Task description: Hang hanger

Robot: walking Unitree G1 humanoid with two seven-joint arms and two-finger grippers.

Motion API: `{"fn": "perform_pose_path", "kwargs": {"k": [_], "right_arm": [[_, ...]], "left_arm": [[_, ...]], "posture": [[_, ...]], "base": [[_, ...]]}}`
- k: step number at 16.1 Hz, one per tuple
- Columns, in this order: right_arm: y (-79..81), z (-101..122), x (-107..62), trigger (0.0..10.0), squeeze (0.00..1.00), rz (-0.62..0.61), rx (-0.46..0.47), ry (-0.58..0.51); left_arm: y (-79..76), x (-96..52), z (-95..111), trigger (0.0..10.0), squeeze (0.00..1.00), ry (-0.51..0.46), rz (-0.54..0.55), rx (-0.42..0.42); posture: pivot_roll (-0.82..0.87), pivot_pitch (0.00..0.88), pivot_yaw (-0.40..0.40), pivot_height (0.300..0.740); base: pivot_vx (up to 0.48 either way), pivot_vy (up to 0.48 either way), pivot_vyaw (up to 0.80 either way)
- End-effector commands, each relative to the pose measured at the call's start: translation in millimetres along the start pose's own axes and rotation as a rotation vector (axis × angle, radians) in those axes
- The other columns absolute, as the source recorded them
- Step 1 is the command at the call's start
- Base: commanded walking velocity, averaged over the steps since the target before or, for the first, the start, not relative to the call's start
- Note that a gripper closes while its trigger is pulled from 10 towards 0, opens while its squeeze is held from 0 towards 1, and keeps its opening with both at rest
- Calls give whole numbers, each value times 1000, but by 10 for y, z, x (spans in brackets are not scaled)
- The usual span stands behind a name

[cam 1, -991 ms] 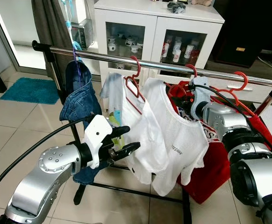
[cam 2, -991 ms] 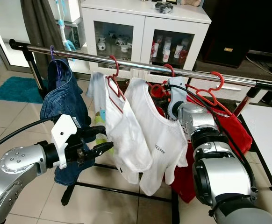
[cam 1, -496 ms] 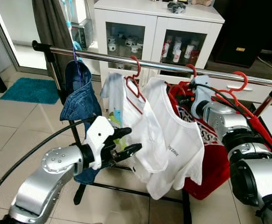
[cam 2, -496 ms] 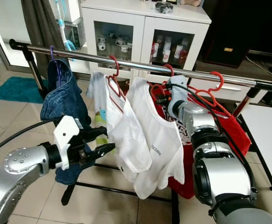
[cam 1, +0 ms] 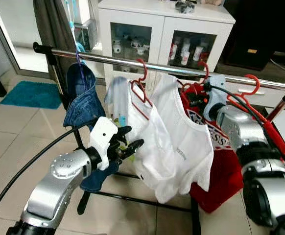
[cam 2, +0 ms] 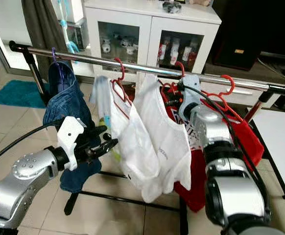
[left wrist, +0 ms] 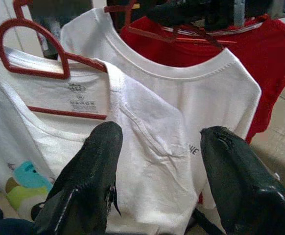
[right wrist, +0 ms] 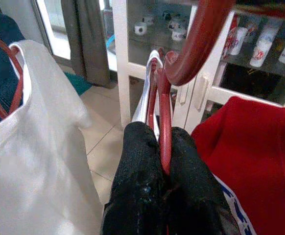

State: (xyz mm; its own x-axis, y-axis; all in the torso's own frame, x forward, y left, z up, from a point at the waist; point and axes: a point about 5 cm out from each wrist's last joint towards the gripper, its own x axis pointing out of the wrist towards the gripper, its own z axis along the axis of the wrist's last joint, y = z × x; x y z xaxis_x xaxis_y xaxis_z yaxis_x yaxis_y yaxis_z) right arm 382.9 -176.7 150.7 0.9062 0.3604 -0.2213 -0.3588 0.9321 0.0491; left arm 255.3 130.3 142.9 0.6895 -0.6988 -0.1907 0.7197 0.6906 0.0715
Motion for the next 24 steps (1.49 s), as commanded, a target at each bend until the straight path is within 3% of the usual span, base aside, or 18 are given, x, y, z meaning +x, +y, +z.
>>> {"fn": "perform_pose_path", "kwargs": {"k": [1,3,5,10,17,24], "right_arm": [[-37,123,-30,0,0,-20,13,-63],[-9,140,-71,0,0,-21,5,-86],[88,161,-187,0,0,-44,-44,-148],[327,-55,-460,0,0,-101,38,-192],[497,-325,-644,0,0,-159,93,-124],[526,-357,-682,0,0,-167,104,-99]], "left_arm": [[-9,31,30,10000,0,-11,5,24],[-3,48,44,10000,0,-16,33,23],[28,82,16,10000,0,-27,150,8],[42,24,-114,10000,0,10,236,-2],[-1,21,-141,10000,0,15,247,-2],[-22,13,-137,10000,0,20,237,1]], "posture": [[-4,0,-60,740],[1,0,-69,740],[1,0,-81,740],[-18,0,-80,740],[-23,0,-83,740],[-20,0,-79,740]], "base": [[0,0,0],[0,0,0],[0,0,0],[0,0,0],[-160,0,0],[-283,0,0]]}}
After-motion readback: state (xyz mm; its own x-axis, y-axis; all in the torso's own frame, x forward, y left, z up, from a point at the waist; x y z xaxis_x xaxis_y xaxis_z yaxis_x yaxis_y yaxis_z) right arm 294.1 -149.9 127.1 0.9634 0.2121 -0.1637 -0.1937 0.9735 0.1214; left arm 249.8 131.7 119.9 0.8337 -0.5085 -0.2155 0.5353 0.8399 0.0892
